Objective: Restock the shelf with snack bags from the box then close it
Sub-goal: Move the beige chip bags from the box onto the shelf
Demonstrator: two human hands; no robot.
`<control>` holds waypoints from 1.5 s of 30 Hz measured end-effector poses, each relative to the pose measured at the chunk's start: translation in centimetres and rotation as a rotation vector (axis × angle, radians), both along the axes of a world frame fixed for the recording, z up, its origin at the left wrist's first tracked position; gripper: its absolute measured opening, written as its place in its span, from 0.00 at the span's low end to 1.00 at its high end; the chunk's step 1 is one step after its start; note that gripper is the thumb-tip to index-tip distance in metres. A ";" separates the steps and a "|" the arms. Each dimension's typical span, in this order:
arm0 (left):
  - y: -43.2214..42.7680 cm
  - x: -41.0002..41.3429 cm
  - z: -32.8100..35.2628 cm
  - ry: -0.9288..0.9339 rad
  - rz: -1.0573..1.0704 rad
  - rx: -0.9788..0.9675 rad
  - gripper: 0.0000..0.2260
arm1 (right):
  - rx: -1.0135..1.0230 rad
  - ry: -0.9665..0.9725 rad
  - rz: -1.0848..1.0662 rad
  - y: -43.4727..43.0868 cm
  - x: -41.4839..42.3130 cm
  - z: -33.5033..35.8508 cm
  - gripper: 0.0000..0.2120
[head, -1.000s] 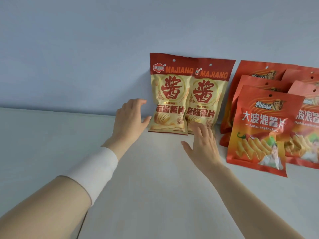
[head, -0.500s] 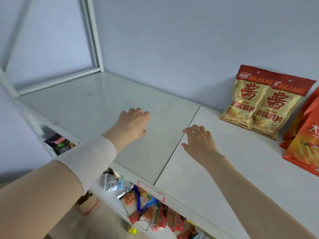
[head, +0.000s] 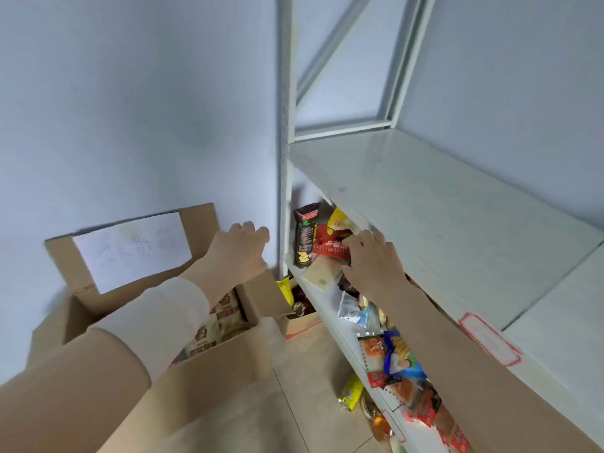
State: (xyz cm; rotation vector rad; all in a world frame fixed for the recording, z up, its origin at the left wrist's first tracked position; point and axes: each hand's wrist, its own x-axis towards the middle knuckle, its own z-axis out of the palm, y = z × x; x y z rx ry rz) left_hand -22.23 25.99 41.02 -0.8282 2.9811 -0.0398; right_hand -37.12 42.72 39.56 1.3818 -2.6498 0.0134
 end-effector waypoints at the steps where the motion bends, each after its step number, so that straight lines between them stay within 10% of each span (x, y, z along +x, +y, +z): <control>1: -1.7 2.0 -0.2 0.009 0.032 0.010 0.17 | 0.009 -0.002 0.040 -2.5 1.5 -0.3 0.19; 12: -18.0 21.5 -9.3 -0.071 0.449 0.197 0.19 | 0.183 -0.128 0.325 -23.7 17.8 -10.3 0.19; 24: -24.3 24.8 -27.4 -0.174 0.897 0.654 0.18 | 0.474 -0.416 0.385 -32.0 18.3 -27.6 0.23; 29: -25.7 25.3 -34.4 -0.144 1.103 0.872 0.26 | 0.555 -0.553 0.264 -34.1 16.4 -33.8 0.23; 37: -31.2 25.7 -52.6 0.394 1.811 1.002 0.42 | 0.472 -1.059 -0.215 -36.9 13.3 -52.3 0.35; 45: -29.1 27.4 -58.3 0.509 1.739 0.755 0.33 | 0.560 -1.064 -0.440 -36.2 14.1 -59.5 0.41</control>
